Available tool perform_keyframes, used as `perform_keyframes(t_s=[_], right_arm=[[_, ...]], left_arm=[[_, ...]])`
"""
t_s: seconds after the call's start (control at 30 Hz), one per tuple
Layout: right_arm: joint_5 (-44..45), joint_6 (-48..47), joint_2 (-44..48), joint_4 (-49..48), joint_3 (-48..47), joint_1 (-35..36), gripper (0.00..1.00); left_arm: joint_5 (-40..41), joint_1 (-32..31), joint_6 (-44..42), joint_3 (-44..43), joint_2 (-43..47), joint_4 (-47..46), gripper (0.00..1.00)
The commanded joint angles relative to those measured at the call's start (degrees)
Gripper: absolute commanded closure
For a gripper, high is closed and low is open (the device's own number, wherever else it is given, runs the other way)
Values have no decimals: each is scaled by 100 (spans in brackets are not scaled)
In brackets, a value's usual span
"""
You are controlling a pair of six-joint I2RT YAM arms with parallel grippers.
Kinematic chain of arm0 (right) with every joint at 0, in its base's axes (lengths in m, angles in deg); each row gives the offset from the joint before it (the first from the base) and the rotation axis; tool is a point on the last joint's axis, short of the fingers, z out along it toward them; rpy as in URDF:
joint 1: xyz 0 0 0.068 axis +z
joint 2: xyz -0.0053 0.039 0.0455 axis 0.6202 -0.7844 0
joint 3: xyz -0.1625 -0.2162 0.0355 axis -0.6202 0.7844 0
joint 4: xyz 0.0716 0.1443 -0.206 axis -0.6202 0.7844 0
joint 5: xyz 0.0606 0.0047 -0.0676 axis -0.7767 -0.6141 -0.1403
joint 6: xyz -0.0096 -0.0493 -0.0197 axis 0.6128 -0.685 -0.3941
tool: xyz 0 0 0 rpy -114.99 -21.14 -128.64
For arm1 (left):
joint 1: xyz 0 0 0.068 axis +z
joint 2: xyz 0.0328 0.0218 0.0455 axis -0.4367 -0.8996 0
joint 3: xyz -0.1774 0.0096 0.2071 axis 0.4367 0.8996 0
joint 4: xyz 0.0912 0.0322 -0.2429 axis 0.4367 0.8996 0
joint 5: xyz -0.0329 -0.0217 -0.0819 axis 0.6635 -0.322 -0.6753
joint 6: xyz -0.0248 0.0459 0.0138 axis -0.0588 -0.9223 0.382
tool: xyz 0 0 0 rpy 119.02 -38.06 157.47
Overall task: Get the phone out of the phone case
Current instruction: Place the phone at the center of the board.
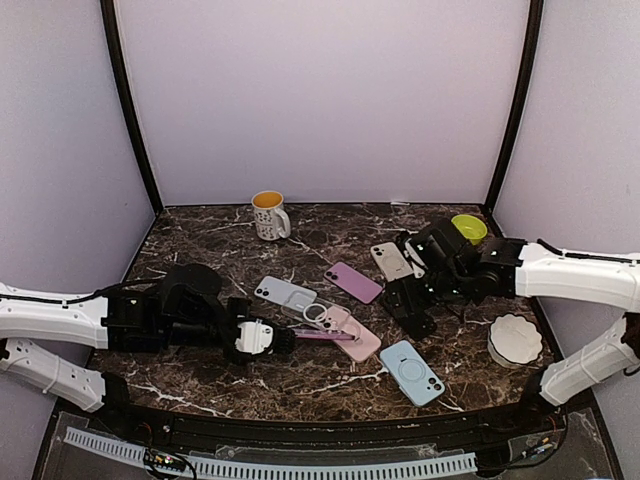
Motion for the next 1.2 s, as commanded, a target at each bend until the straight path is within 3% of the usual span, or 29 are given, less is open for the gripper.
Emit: perform_keyframes(t_s=[0.0,0.43,0.63,0.8,1.17], right_arm=[[560,96,507,-517,268,-204,1],[690,264,1050,-997,715,-345,1],[590,317,1079,-1109,770,-345,1],[483,402,1106,-1259,785,-345,1],[496,540,1187,-1604,936,-345,1]], left_arm=[[-453,116,1359,-300,31,381,100],[-1132,680,5463,-430,40,707,100],[-1137,881,6898,-168,221,570,100],[-1485,1342,8236,374,497,29,100],[-1814,1921,10067,1778,654,-1451,100]])
